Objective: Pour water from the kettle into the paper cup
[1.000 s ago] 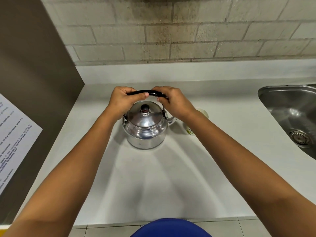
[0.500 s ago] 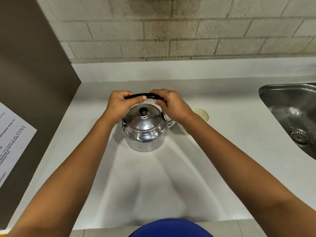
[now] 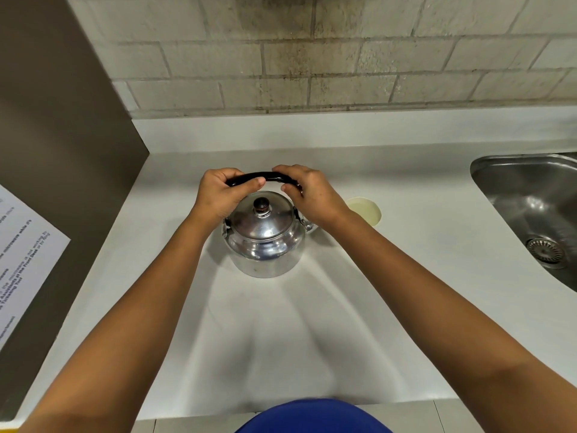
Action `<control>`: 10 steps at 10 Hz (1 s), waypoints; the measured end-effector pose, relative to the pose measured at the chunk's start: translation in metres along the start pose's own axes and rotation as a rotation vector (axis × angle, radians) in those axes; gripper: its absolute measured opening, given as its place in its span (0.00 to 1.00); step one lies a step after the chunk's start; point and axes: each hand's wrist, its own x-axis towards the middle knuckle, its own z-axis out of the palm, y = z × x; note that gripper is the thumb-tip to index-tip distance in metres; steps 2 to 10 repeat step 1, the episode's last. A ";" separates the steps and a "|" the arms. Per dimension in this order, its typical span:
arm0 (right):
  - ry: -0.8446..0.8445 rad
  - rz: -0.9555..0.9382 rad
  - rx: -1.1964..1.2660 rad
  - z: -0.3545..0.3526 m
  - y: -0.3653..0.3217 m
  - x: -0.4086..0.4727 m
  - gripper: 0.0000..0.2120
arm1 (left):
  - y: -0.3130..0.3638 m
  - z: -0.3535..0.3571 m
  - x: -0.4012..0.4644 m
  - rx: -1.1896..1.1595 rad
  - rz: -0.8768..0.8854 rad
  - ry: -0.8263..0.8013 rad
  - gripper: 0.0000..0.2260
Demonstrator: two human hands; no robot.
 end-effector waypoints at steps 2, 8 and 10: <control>0.014 0.027 -0.009 0.001 -0.004 -0.002 0.18 | 0.004 -0.001 -0.007 0.100 0.052 0.027 0.09; 0.014 0.027 -0.009 0.001 -0.004 -0.002 0.18 | 0.004 -0.001 -0.007 0.100 0.052 0.027 0.09; 0.014 0.027 -0.009 0.001 -0.004 -0.002 0.18 | 0.004 -0.001 -0.007 0.100 0.052 0.027 0.09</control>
